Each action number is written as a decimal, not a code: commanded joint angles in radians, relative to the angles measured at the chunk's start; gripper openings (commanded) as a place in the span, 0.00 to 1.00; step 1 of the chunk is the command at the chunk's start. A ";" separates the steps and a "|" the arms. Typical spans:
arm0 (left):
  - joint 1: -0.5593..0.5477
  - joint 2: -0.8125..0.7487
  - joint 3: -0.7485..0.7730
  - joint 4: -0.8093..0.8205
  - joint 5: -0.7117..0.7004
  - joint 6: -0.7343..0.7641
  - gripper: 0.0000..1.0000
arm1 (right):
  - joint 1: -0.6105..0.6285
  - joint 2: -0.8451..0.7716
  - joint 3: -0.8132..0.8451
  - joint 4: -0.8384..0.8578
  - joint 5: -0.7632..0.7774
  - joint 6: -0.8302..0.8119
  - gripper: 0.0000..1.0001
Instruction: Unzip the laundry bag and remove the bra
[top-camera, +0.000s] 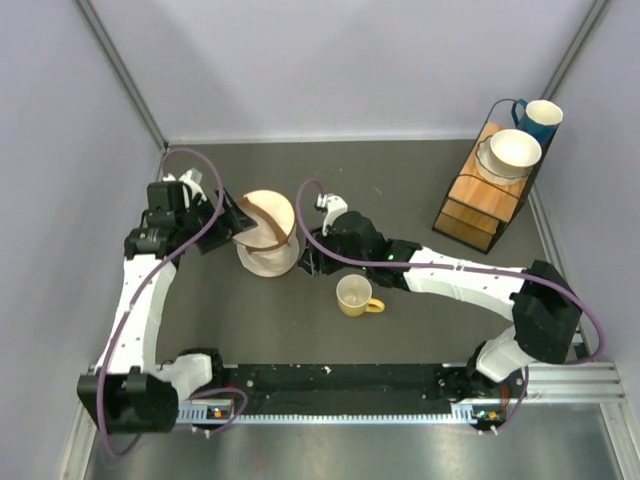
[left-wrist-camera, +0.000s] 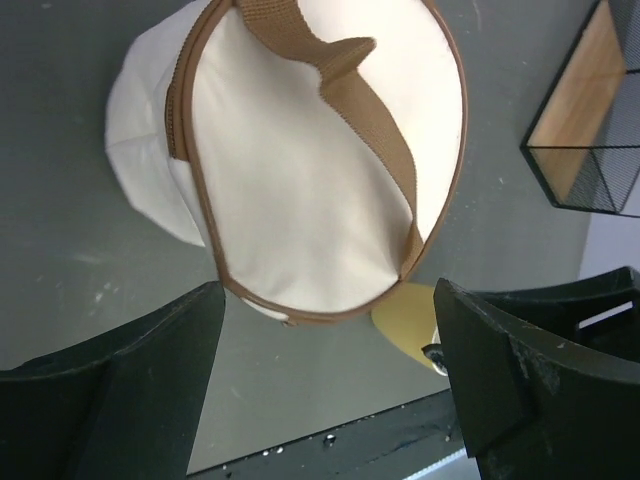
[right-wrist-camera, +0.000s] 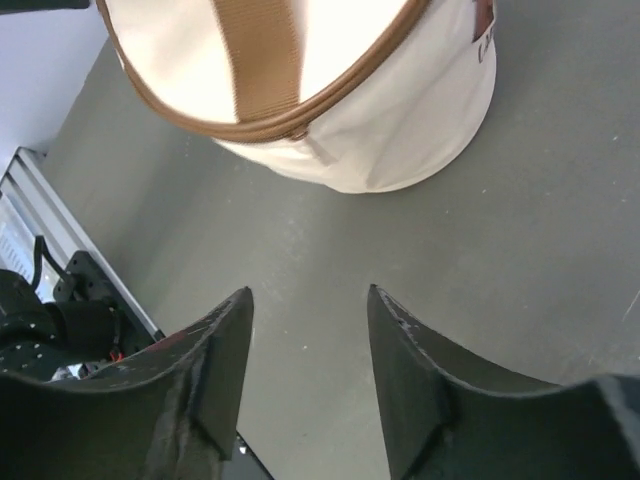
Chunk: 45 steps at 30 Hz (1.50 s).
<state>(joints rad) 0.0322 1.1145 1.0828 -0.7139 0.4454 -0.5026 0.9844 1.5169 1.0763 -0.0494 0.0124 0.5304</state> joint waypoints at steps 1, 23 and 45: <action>0.005 -0.148 0.048 -0.108 -0.199 -0.008 0.91 | -0.009 -0.043 0.011 0.017 -0.028 -0.079 0.54; -0.025 -0.453 -0.360 0.128 -0.083 -0.666 0.71 | -0.087 -0.118 -0.029 -0.109 -0.015 -0.121 0.67; -0.084 -0.153 -0.325 0.283 -0.048 -0.634 0.00 | -0.084 -0.006 -0.035 0.227 -0.235 -0.205 0.77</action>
<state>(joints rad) -0.0505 0.9306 0.7158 -0.4656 0.3595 -1.1938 0.9001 1.5009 1.0412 -0.0555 -0.1356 0.3607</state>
